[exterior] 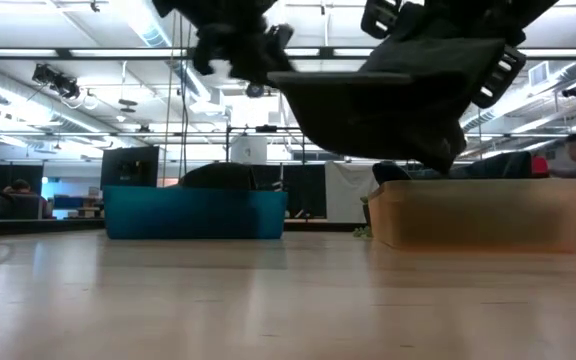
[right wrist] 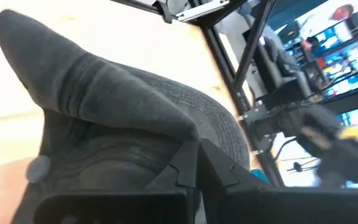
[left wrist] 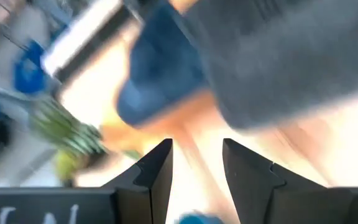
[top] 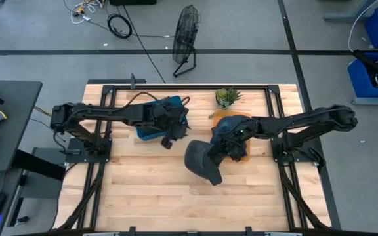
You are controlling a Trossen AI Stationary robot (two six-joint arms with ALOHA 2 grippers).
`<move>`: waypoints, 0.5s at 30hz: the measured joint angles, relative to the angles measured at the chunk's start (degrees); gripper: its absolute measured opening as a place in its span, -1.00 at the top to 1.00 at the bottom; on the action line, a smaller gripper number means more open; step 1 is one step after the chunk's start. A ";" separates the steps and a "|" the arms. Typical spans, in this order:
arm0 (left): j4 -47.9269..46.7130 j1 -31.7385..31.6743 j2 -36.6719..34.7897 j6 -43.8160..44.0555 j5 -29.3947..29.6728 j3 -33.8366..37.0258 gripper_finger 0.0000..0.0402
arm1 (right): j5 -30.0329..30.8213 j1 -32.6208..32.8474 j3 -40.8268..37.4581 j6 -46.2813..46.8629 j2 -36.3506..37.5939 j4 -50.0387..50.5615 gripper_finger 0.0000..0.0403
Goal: Pick & Place hat
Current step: Put the black cap into the blue bin
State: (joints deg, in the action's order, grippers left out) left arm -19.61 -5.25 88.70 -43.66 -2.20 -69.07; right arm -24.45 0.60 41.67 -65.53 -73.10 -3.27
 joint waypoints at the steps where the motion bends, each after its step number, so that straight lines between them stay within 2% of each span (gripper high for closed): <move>1: -3.05 0.01 -0.11 1.16 0.16 0.00 0.28 | 0.00 0.00 0.00 -0.32 0.34 -0.16 0.97; 6: -12.08 1.11 -0.17 6.66 0.15 0.05 0.28 | 0.00 0.00 0.00 -2.93 2.00 -0.14 0.97; 10: -9.97 3.31 -0.19 7.52 0.39 0.05 0.28 | 0.00 -0.02 0.00 -3.10 2.81 -0.21 0.97; 15: -5.67 6.53 -0.22 1.62 2.22 0.05 0.28 | 0.00 0.00 0.00 -2.59 2.91 -0.42 0.98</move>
State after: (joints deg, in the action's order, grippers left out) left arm -25.28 1.28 88.49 -42.04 0.02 -69.01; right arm -24.45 0.60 41.67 -68.12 -70.19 -3.70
